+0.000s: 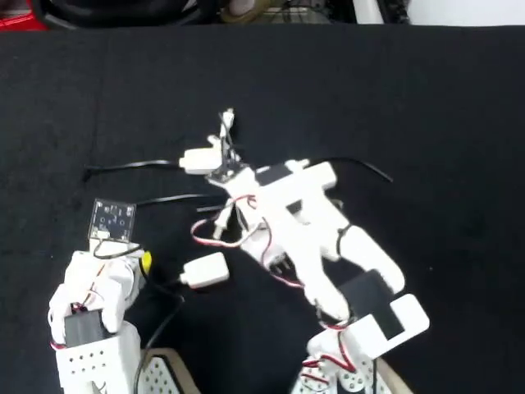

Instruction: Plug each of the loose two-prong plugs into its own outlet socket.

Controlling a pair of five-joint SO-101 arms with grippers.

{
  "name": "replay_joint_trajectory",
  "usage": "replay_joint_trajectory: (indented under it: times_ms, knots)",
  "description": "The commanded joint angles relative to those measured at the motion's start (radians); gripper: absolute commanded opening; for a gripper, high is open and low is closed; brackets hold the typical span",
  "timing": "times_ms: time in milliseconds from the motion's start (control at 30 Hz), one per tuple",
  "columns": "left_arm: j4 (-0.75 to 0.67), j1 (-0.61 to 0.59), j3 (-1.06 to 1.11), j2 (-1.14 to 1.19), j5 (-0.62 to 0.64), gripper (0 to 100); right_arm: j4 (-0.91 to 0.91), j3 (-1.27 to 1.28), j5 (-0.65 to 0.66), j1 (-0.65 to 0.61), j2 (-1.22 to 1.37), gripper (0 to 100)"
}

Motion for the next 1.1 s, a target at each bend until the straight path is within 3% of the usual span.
replay_joint_trajectory:
  times_ms: [0,300,567,1067]
  knots:
    - [-0.017,-0.001,0.007,-0.009,-0.012,27,-0.074,0.041,-0.002,0.018,-0.041,15.9]
    - [-0.017,-0.001,0.007,-0.009,-0.012,27,-0.083,0.033,-0.002,0.015,-0.047,15.6]
    - [-0.017,-0.001,0.007,-0.009,-0.012,27,0.112,-0.166,-0.002,0.029,-0.041,15.5]
    - [-0.011,-0.001,0.007,-0.009,-0.058,27,-0.058,-0.088,0.075,0.112,0.122,15.5]
